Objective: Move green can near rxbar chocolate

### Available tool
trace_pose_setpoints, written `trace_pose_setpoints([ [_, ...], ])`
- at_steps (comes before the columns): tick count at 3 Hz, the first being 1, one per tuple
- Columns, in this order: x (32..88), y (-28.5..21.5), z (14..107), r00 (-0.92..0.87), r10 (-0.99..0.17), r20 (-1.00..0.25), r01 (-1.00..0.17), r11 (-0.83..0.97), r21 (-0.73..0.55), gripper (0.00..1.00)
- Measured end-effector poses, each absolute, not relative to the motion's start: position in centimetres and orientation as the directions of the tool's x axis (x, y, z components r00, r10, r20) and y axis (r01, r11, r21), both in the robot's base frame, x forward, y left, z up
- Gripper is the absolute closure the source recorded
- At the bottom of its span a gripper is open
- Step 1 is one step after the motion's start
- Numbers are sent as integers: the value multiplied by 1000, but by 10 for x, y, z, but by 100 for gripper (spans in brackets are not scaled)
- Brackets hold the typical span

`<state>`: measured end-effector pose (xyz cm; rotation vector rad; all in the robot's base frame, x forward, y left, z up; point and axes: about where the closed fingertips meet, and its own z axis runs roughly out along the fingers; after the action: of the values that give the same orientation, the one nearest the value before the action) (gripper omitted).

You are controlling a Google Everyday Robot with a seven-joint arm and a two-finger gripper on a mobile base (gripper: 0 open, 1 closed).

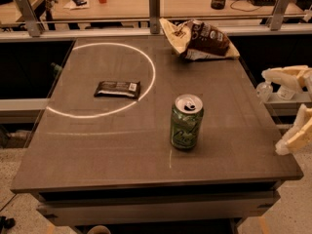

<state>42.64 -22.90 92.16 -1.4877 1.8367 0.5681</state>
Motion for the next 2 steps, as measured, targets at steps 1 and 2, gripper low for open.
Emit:
trace_pose_setpoints([
  [1, 425, -234, 901, -68, -604, -794, -962, 252, -109, 0],
  [2, 432, -237, 891, -29, -561, -827, -953, 266, -148, 0],
])
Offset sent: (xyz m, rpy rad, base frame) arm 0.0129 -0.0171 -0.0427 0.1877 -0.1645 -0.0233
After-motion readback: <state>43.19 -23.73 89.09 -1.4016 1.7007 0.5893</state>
